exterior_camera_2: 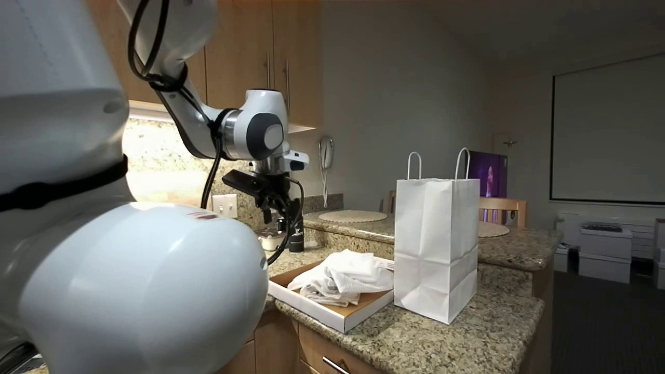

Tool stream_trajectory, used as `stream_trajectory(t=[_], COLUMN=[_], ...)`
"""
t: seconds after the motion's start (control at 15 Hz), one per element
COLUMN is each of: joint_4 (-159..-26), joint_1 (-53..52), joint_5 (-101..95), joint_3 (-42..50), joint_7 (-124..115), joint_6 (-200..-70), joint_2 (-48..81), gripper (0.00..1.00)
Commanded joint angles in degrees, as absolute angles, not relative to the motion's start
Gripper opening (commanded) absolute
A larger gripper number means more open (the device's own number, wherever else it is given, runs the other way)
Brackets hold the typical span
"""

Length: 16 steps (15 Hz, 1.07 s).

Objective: Put one towel in the bag

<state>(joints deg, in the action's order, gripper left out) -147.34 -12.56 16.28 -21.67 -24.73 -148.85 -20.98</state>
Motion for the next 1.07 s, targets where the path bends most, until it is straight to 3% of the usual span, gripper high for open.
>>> stream_trajectory(t=[0.0, 0.6, 1.0], joint_4=[-140.7, -117.9, -107.0], joint_1=[-9.5, -2.7, -17.3], joint_5=[7.0, -18.3, -32.9], joint_3=[-26.4, -29.1, -14.7], joint_7=[-33.0, -69.6, -93.9], joint_6=[-150.6, -142.3, -142.3], joint_2=[-14.7, 3.1, 15.6], gripper=[1.00, 1.00, 1.00])
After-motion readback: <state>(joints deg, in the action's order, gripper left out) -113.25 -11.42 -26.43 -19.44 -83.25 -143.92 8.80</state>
